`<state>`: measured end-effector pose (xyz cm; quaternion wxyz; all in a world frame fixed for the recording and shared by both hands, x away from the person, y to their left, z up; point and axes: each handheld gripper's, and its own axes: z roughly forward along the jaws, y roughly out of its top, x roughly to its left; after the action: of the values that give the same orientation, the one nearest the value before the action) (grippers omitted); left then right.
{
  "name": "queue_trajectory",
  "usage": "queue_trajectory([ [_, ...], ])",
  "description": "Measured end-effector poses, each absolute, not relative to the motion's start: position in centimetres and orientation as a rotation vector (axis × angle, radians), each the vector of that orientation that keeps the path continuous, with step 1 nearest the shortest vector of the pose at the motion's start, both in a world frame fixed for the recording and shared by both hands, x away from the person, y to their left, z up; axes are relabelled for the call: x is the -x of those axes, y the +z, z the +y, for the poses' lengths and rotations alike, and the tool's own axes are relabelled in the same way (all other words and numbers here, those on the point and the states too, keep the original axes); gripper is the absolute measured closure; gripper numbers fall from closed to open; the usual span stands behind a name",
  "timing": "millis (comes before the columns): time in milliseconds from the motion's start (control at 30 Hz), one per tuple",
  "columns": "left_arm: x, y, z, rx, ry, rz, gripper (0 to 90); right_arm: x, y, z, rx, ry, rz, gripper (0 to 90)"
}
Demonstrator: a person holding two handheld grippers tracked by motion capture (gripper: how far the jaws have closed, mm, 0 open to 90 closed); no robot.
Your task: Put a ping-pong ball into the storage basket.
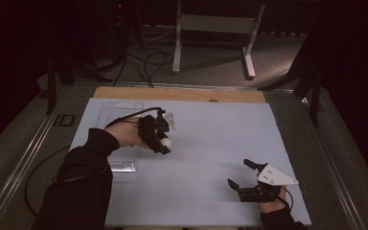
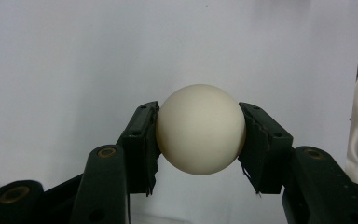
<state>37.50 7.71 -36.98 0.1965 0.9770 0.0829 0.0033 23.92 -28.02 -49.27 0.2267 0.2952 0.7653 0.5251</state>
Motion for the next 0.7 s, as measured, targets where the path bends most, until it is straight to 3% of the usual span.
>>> queue_trajectory([
  [700,-37.1,-36.4,10.6,-2.722,0.011,0.267,51.8,-23.9,-49.2,-28.0,-0.811,1.443,2.108,8.8],
])
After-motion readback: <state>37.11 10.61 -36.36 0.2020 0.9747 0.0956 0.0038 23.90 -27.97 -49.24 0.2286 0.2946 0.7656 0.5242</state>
